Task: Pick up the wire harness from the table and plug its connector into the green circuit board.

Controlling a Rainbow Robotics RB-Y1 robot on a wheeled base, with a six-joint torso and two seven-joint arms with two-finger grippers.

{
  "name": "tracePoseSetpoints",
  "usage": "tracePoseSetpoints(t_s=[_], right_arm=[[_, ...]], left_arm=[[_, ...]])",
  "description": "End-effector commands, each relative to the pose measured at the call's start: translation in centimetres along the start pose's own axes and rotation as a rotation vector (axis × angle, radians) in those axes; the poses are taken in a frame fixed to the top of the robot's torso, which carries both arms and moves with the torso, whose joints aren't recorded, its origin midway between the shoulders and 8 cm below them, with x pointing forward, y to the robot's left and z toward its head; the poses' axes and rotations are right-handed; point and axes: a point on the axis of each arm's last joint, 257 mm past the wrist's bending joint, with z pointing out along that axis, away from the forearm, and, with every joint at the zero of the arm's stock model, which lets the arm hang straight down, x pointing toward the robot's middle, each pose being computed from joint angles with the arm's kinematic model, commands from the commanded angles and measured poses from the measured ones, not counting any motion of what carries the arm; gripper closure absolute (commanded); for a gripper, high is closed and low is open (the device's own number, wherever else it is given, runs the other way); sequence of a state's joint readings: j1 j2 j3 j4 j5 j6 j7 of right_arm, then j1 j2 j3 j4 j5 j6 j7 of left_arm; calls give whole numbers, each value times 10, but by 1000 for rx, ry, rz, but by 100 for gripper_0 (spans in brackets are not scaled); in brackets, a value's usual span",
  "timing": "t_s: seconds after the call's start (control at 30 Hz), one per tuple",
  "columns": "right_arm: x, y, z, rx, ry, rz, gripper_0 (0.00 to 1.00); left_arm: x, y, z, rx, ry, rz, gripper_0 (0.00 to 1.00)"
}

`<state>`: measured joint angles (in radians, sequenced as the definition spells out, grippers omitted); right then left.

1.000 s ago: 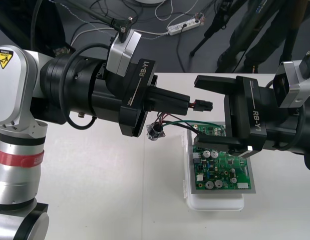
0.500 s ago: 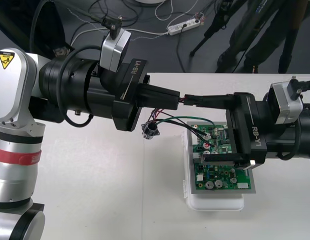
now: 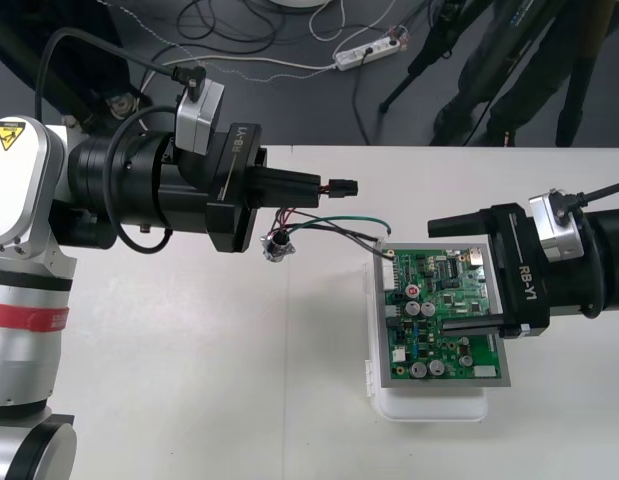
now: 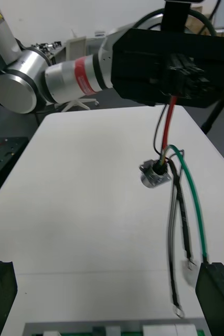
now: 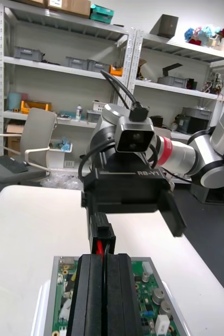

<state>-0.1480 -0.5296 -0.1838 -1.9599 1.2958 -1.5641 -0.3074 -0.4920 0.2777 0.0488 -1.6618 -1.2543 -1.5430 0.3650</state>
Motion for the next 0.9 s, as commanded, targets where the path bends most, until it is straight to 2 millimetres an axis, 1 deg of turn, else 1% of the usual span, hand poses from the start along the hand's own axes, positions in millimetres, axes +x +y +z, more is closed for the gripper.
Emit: tracePoseSetpoints(t_s=[0.03, 0.17, 0.2, 0.27, 0.3, 0.37, 0.47, 0.53, 0.7, 0.8, 0.83, 0.87, 0.9], right_arm=[[7, -28, -26, 60, 100, -84, 0], [18, -31, -35, 65, 160, -96, 0], [18, -31, -35, 65, 160, -96, 0], [25, -33, -42, 67, 202, -106, 0], [25, -33, -42, 67, 202, -106, 0], [35, -36, -50, 71, 262, -117, 0], [46, -38, -59, 77, 317, -123, 0], [58, -38, -68, 80, 374, -125, 0], [83, -35, -81, 66, 476, -124, 0], [93, -35, -88, 67, 522, -130, 0], [101, -35, -93, 64, 560, -130, 0], [104, -35, -96, 63, 575, -132, 0], [111, -33, -101, 56, 608, -131, 0]], left_arm=[[12, -4, -26, -13, 47, 62, 100], [22, -7, -39, -25, 78, 51, 100], [22, -7, -39, -25, 78, 51, 100], [28, -8, -48, -32, 94, 40, 100], [28, -8, -48, -32, 94, 40, 100], [37, -10, -57, -44, 106, 14, 100], [45, -10, -64, -56, 116, 0, 100], [50, -11, -68, -63, 123, -9, 100], [68, -12, -81, -87, 137, -47, 100], [77, -11, -85, -93, 140, -37, 100], [85, -11, -87, -97, 141, -35, 100], [88, -11, -87, -96, 141, -34, 100], [94, -11, -88, -96, 142, -34, 100]])
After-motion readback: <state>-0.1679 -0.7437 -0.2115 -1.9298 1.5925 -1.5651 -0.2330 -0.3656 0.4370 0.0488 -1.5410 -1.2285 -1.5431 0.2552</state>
